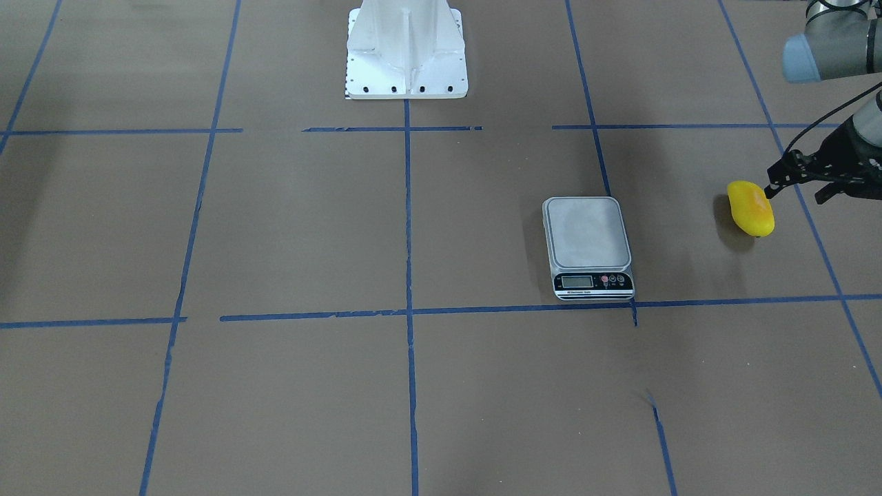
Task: Weigh mango
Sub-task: 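Lower the left gripper onto the yellow mango and close on it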
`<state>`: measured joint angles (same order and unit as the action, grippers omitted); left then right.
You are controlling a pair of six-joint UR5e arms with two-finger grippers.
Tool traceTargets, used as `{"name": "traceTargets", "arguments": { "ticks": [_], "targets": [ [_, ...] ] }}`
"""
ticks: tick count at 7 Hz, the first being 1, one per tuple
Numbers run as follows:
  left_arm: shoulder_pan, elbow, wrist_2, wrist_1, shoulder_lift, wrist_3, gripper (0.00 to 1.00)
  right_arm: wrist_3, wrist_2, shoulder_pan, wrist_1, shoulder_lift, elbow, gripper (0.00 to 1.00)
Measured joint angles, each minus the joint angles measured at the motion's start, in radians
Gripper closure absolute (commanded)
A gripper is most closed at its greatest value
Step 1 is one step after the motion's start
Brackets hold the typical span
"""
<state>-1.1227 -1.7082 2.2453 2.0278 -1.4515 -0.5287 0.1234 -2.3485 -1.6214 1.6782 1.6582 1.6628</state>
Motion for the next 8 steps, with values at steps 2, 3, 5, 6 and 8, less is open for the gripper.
{"name": "traceTargets", "arguments": {
  "ticks": [2,3,5,6,8],
  "targets": [
    [0.044,0.055,-0.011,0.058,-0.003,-0.069,0.0,0.001,0.0,0.0,0.0,0.0,0.0,0.0],
    [0.059,0.096,-0.01,0.109,-0.006,-0.096,0.0,0.001,0.0,0.0,0.0,0.0,0.0,0.0],
    [0.104,0.14,-0.01,0.17,-0.017,-0.164,0.01,0.001,0.0,0.0,0.0,0.0,0.0,0.0],
    [0.121,0.149,-0.007,0.178,-0.021,-0.176,0.22,0.001,0.0,0.0,0.0,0.0,0.0,0.0],
    [0.139,0.154,-0.005,0.179,-0.023,-0.183,1.0,0.001,0.0,0.0,0.0,0.0,0.0,0.0]
  ]
}}
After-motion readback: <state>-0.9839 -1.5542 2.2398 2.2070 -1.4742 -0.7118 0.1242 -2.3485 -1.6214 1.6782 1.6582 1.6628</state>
